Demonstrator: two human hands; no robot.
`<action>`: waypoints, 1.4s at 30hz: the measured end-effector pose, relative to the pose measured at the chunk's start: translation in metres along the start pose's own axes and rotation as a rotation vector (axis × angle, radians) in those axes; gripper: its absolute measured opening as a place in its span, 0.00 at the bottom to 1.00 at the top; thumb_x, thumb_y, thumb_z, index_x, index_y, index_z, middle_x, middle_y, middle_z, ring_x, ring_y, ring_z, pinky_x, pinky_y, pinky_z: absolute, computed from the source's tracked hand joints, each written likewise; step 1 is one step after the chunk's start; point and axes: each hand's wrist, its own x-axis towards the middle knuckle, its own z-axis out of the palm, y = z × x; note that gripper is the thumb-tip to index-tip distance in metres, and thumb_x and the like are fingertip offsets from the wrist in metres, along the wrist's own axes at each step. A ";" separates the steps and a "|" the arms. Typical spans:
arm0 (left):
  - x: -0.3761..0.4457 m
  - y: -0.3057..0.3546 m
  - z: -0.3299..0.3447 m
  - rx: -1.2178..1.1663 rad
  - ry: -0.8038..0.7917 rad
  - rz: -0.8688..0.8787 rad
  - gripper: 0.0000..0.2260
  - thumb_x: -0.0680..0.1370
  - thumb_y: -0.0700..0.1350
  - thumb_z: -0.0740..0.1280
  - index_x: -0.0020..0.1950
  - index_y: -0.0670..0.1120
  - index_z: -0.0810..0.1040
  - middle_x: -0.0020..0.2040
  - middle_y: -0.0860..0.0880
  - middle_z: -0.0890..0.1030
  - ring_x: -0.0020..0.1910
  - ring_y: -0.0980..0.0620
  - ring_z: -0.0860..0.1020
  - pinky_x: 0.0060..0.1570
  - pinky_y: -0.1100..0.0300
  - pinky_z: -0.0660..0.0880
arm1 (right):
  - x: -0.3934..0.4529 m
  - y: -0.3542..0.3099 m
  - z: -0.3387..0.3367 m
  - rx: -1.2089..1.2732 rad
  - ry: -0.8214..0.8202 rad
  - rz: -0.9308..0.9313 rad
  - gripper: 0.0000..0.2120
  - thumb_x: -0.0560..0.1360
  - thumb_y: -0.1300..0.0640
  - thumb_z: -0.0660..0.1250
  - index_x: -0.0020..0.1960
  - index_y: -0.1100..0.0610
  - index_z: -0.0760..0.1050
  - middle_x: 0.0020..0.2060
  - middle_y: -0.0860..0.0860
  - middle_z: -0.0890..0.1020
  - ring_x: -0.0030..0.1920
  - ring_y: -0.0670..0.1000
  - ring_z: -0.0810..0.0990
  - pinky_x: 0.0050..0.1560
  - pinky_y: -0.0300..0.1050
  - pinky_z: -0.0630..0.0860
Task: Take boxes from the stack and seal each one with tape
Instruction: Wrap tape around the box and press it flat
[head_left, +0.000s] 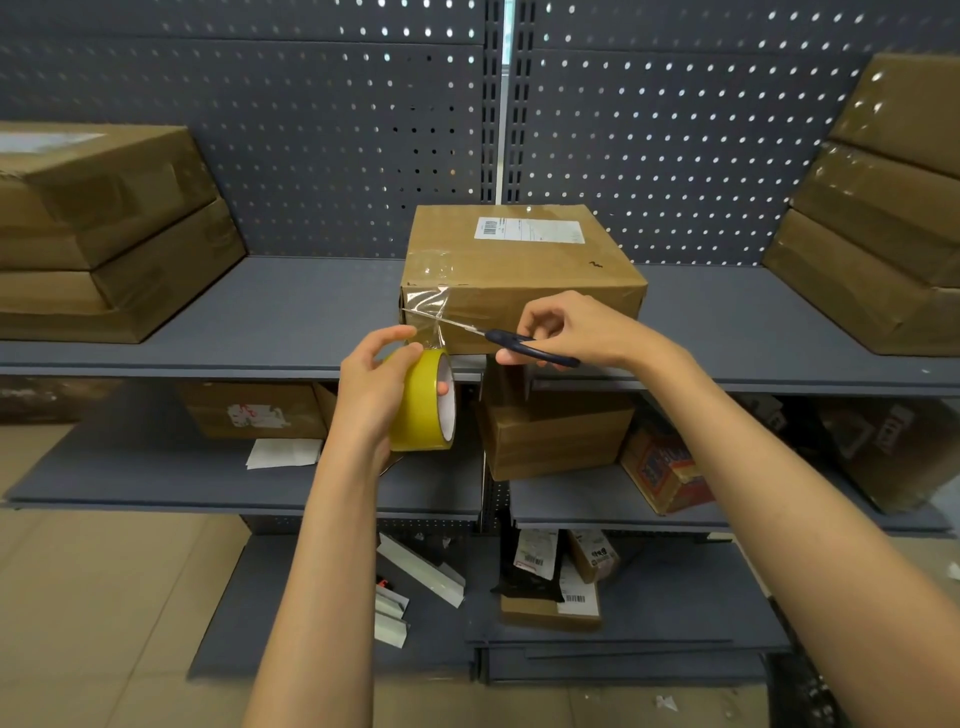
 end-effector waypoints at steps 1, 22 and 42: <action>0.001 0.000 0.000 0.005 -0.001 0.001 0.08 0.79 0.43 0.66 0.50 0.58 0.77 0.62 0.43 0.76 0.55 0.40 0.79 0.48 0.50 0.79 | 0.000 0.000 -0.001 0.005 0.001 -0.005 0.31 0.58 0.33 0.71 0.45 0.59 0.78 0.30 0.51 0.78 0.30 0.45 0.73 0.39 0.42 0.70; -0.011 -0.005 -0.007 -0.010 0.031 -0.007 0.08 0.78 0.44 0.66 0.53 0.57 0.77 0.60 0.41 0.76 0.55 0.39 0.79 0.55 0.43 0.77 | -0.004 0.012 0.014 0.033 0.015 0.002 0.20 0.65 0.44 0.76 0.42 0.61 0.78 0.29 0.58 0.80 0.29 0.49 0.76 0.34 0.39 0.73; -0.022 0.004 0.019 -0.082 -0.061 0.037 0.16 0.76 0.44 0.70 0.61 0.48 0.68 0.45 0.50 0.80 0.32 0.50 0.82 0.48 0.47 0.80 | -0.040 0.044 -0.039 -0.075 0.922 0.282 0.14 0.77 0.51 0.67 0.55 0.62 0.77 0.45 0.52 0.80 0.46 0.49 0.77 0.41 0.31 0.68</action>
